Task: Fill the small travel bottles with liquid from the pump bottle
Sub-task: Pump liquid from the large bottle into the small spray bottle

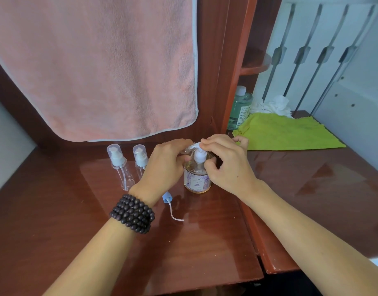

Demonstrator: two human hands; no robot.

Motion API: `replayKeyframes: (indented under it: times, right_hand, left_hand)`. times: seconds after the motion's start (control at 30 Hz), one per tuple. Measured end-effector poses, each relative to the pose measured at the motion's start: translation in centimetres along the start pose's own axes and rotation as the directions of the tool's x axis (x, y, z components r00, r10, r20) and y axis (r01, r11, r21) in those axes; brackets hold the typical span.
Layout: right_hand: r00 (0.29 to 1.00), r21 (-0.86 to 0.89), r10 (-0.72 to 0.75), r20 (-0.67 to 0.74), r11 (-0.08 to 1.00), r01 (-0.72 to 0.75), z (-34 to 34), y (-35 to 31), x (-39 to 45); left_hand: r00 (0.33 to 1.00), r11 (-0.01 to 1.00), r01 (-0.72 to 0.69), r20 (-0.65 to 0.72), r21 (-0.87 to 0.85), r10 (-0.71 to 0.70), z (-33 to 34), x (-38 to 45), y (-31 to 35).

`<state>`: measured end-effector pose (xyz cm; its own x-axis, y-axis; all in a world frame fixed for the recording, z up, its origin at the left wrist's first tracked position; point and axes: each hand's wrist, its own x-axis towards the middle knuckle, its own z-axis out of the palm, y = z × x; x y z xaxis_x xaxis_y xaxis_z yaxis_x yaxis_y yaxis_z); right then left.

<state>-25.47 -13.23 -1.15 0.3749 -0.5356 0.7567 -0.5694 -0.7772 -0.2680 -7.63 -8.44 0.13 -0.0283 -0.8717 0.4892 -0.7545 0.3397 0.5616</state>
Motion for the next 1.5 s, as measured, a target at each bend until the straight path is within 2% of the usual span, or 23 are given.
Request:
replayKeyframes:
  times: [0.3, 0.47, 0.7, 0.9, 1.13, 1.4, 1.5]
  right_hand:
    - [1.0, 0.006, -0.008, 0.023, 1.0, 0.008, -0.4, -0.3, -0.1]
    - [0.999, -0.008, -0.014, 0.047, 1.0, 0.014, -0.5, -0.4, 0.0]
    - [1.0, -0.01, -0.011, 0.012, 1.0, 0.011, -0.5, -0.5, 0.0]
    - [1.0, -0.015, -0.006, 0.025, 1.0, 0.006, -0.6, -0.5, 0.0]
    - [1.0, -0.01, -0.005, 0.022, 1.0, 0.005, -0.7, -0.4, 0.0]
    - [0.998, -0.03, -0.006, 0.059, 1.0, 0.008, -1.2, -1.1, -0.1]
    - [1.0, -0.048, -0.001, 0.026, 0.999, 0.002, -1.9, -1.4, 0.1]
  left_hand:
    - [1.0, 1.0, 0.013, -0.006, 0.001, -0.013, -0.7, 0.3, 0.5]
    - [0.998, 0.997, 0.065, 0.005, -0.043, -0.064, -0.8, 0.1, 0.7]
    - [0.989, 0.987, 0.148, -0.011, -0.069, -0.149, -1.0, -0.3, 0.5]
    - [0.962, 0.929, 0.269, 0.035, -0.252, -0.27, -0.4, -1.5, 0.3]
    - [0.945, 0.893, 0.319, 0.033, -0.316, -0.326, -0.3, -2.1, 0.3]
    - [0.932, 0.803, 0.326, 0.026, -0.499, -0.362, -2.1, -2.9, 1.3]
    - [0.939, 0.789, 0.299, 0.019, -0.536, -0.343, -3.8, -3.4, 1.8]
